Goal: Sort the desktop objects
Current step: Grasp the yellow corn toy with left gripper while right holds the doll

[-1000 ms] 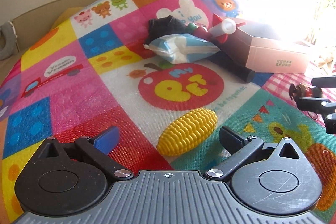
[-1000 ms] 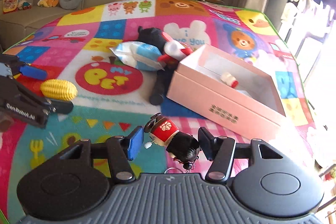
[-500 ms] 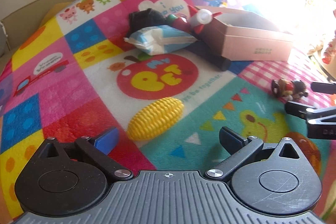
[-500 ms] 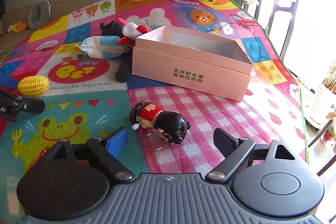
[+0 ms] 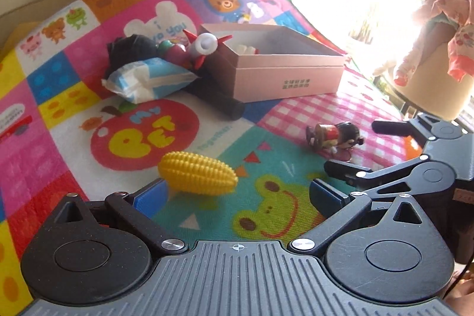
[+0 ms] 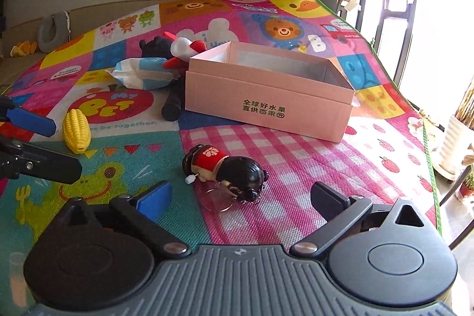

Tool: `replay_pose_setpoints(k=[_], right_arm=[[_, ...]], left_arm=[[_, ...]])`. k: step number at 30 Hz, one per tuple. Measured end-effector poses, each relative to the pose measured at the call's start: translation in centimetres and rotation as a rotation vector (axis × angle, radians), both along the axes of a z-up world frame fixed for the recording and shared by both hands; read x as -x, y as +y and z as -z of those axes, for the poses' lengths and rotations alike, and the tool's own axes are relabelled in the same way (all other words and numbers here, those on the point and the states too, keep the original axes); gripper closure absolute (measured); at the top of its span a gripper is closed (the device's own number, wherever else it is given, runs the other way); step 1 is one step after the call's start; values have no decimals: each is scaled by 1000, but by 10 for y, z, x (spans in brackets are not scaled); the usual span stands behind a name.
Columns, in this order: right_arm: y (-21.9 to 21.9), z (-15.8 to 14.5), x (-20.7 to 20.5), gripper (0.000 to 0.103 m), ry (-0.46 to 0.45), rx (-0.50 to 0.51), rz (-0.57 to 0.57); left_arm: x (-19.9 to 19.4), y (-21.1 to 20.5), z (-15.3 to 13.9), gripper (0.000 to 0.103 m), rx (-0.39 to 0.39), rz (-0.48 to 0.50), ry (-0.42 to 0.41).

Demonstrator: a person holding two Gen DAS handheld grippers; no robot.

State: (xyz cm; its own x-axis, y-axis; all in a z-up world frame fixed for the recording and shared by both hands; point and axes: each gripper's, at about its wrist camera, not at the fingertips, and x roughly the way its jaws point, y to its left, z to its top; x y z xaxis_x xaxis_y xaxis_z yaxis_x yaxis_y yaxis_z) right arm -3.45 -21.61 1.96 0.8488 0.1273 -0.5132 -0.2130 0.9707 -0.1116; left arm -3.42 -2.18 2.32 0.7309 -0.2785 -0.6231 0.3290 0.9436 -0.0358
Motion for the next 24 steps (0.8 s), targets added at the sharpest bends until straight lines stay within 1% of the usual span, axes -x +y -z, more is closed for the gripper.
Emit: replay_pose_setpoints(k=[2, 3, 9, 13, 15, 16, 17, 18, 20, 22, 24], right_arm=[[1, 0, 0, 2, -2, 4, -1], [1, 0, 0, 2, 0, 3, 0], [3, 0, -2, 0, 17, 5, -11], [1, 0, -3, 0, 31, -8, -13], [-2, 0, -5, 0, 49, -27, -20], [-5, -1, -7, 0, 68, -49, -25], [-9, -1, -10, 0, 108, -93, -37], [-14, -2, -13, 0, 128, -135, -42], [-21, -4, -14, 0, 145, -177, -55], [-22, -5, -14, 0, 151, -179, -59], [-18, -4, -13, 0, 147, -154, -60]], left_arm=[[-4, 3, 1, 0, -55, -16, -15], [-8, 5, 2, 0, -65, -20, -16], [-28, 12, 9, 0, -83, -47, -22], [-33, 11, 11, 2, -60, -29, -15], [-31, 8, 12, 11, -63, -16, -17], [-30, 7, 13, 24, -66, -11, -13], [-30, 6, 14, 28, -70, -10, -8], [-30, 6, 15, 28, -69, -11, -6], [-29, 6, 16, 28, -61, -20, -8], [-28, 7, 16, 30, -52, -38, -9], [-25, 7, 16, 36, -51, -55, -13]])
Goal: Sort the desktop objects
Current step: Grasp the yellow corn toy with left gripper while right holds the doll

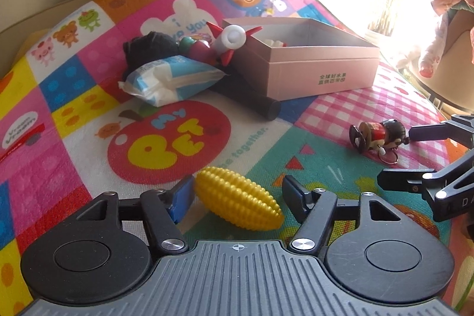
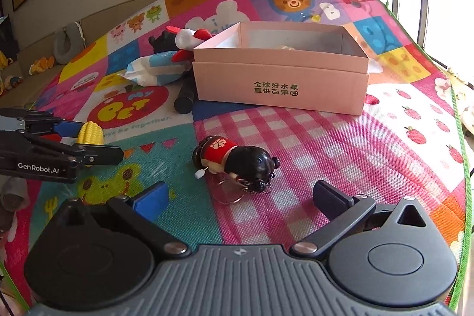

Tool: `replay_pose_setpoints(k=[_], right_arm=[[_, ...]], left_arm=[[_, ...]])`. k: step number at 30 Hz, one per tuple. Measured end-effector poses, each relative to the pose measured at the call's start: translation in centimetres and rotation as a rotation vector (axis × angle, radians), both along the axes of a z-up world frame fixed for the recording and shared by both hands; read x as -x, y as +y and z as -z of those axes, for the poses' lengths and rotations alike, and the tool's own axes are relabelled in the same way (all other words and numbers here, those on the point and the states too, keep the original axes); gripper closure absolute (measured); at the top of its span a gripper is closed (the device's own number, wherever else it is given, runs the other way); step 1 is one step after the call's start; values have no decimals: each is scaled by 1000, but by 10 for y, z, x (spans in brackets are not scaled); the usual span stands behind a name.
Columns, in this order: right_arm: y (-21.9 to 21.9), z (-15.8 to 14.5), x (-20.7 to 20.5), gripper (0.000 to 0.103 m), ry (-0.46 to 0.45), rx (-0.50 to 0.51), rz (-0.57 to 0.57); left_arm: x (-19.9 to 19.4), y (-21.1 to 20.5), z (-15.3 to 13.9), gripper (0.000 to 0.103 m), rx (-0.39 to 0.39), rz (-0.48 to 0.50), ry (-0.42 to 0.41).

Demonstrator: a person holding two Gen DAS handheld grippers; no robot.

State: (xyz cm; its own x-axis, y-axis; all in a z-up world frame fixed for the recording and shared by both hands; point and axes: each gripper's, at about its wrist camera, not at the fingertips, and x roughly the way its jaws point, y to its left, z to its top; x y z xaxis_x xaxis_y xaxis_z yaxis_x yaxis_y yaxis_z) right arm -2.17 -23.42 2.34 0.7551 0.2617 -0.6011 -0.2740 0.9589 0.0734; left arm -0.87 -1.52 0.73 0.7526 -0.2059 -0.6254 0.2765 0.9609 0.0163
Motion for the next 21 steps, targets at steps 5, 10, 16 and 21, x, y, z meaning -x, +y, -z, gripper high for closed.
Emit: replay_pose_setpoints(k=[5, 10, 16, 21], right_arm=[[7, -3, -2, 0, 24, 52, 1], [15, -13, 6, 0, -11, 73, -4], [14, -14, 8, 0, -53, 184, 46], [2, -6, 2, 0, -49, 224, 141]], left_arm=[[10, 1, -3, 40, 9, 0, 13], [28, 1, -3, 22, 22, 49, 31], [37, -2, -8, 22, 82, 97, 40], [43, -10, -11, 6, 134, 167, 55]])
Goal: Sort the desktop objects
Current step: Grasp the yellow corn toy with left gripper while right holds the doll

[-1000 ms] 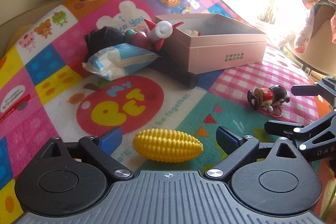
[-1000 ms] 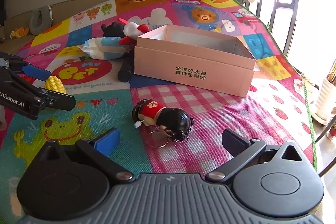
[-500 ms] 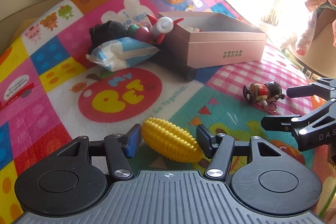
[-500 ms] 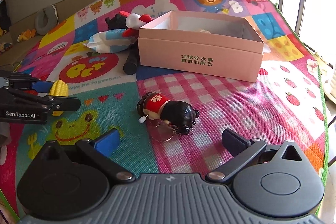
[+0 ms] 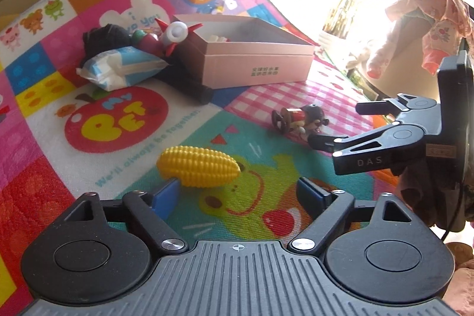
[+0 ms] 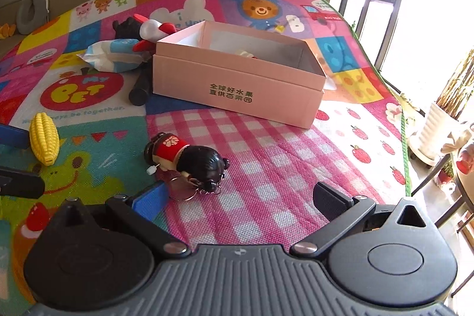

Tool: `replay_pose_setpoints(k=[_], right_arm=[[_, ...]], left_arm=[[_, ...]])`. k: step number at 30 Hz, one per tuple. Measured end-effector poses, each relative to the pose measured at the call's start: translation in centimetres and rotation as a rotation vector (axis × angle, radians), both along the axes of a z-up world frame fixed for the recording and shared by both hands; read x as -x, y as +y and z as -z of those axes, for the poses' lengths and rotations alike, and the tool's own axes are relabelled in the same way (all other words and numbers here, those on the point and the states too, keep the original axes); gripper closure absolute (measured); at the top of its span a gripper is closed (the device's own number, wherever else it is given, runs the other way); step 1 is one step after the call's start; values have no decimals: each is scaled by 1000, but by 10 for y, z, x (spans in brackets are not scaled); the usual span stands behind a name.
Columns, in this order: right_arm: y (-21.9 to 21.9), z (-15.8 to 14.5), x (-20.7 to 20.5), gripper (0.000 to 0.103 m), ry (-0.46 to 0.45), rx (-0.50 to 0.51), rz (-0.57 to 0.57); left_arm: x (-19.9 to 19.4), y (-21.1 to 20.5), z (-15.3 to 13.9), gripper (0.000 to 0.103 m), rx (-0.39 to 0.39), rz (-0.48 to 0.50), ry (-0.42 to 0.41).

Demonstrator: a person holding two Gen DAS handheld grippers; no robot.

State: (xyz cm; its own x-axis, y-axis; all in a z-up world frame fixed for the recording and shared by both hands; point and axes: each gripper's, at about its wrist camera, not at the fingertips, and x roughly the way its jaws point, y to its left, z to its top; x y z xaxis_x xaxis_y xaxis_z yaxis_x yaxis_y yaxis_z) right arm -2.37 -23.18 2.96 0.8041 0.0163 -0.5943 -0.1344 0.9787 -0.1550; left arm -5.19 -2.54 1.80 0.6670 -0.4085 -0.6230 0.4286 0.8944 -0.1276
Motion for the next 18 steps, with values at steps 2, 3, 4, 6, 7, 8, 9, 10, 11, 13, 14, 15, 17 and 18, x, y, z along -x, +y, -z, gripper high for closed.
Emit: replay_pose_setpoints(k=[2, 3, 4, 6, 7, 8, 9, 10, 11, 13, 14, 15, 17, 18], right_arm=[[-2, 1, 0, 0, 2, -7, 6], [-2, 1, 1, 0, -1, -7, 7], [-2, 2, 1, 0, -5, -5, 7], [-1, 3, 2, 0, -12, -3, 6], [-2, 3, 1, 0, -12, -6, 6], [-2, 3, 1, 0, -12, -10, 7], [-2, 3, 1, 0, -12, -14, 8], [-2, 4, 2, 0, -13, -16, 8], [-2, 4, 2, 0, -14, -15, 9], [-1, 3, 3, 0, -20, -12, 11], [0, 2, 5, 0, -26, -14, 7], [1, 1, 6, 0, -27, -26, -4], [2, -3, 8, 0, -22, -80, -30], [4, -7, 9, 0, -24, -105, -37]], left_arm=[[3, -3, 0, 5, -24, -8, -19], [3, -2, 0, 4, -33, -21, -21], [3, -1, 0, 3, -39, -40, -26], [3, 3, -1, 3, -49, -80, -46], [2, 5, -1, 3, -57, -101, -50], [0, 7, 0, 3, -65, -123, -52], [-2, 8, 0, 3, -71, -142, -49], [-4, 9, 1, 3, -72, -156, -45], [-5, 10, 1, 5, -70, -163, -41], [-9, 8, 2, 15, -74, -166, -38], [-10, 6, 3, 23, -82, -164, -37], [-12, 4, 4, 24, -90, -164, -37], [-15, 0, 7, 24, -111, -170, -41], [-17, -2, 8, 25, -121, -173, -42]])
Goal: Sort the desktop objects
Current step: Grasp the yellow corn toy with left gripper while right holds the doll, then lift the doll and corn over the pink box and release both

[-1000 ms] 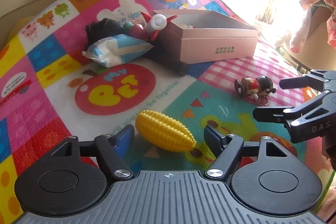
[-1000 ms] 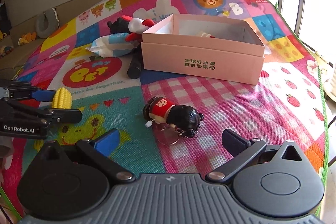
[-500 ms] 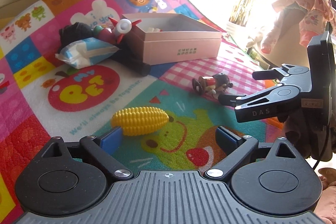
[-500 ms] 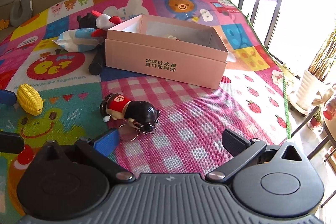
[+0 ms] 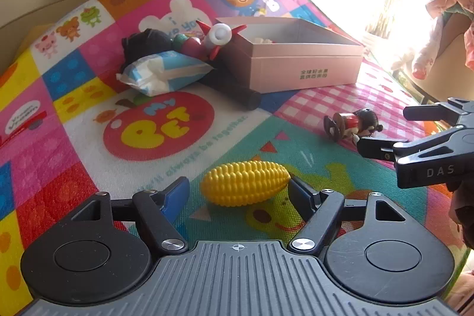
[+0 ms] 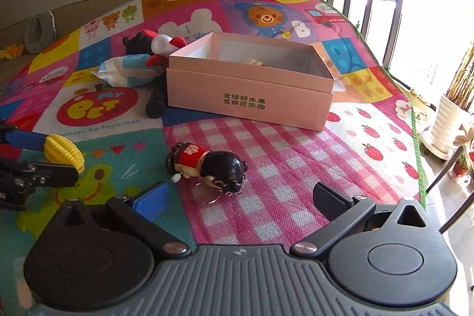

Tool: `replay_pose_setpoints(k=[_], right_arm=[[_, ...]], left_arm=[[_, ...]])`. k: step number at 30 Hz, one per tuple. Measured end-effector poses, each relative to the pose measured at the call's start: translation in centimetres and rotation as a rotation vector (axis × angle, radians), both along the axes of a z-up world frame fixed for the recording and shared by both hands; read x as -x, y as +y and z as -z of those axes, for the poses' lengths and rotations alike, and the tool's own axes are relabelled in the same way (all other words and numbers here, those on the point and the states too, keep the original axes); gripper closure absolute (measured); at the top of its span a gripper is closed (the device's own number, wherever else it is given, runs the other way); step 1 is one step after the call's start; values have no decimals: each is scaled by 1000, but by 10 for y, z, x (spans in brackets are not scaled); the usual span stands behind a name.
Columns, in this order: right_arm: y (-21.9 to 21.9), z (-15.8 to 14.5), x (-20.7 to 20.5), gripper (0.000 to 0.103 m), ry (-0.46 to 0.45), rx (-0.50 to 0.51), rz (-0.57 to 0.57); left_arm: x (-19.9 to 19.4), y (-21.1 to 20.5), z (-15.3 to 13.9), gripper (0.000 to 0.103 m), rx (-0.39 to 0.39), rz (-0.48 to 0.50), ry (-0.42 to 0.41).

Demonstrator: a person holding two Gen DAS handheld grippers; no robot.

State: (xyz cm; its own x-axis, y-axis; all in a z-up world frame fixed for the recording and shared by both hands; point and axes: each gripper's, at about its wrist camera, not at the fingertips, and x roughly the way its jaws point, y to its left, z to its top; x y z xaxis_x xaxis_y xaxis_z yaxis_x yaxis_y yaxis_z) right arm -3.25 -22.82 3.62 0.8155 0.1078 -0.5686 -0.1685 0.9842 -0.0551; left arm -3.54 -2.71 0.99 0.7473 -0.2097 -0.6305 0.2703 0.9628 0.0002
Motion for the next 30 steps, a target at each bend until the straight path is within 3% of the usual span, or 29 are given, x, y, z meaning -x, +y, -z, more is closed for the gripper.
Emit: replay_pose_setpoints(k=[5, 9, 12, 19, 25, 30], right_arm=[[12, -11, -12, 1, -17, -33, 4], [17, -6, -32, 15, 53, -61, 30], [18, 0, -40, 35, 117, -75, 29], [13, -17, -14, 36, 69, -36, -14], [-4, -52, 9, 36, 23, -21, -79], [-28, -116, 0, 36, -122, -67, -72]], left_arm=[[-3, -3, 2, 37, -19, -10, -4], [-2, 1, 1, 40, -19, -14, 0], [0, 0, 0, 41, -27, -8, 1], [13, -8, -16, 41, -29, 39, -38], [12, -33, -53, 41, -62, 123, -155], [-20, -64, -98, 41, -114, 167, -331]])
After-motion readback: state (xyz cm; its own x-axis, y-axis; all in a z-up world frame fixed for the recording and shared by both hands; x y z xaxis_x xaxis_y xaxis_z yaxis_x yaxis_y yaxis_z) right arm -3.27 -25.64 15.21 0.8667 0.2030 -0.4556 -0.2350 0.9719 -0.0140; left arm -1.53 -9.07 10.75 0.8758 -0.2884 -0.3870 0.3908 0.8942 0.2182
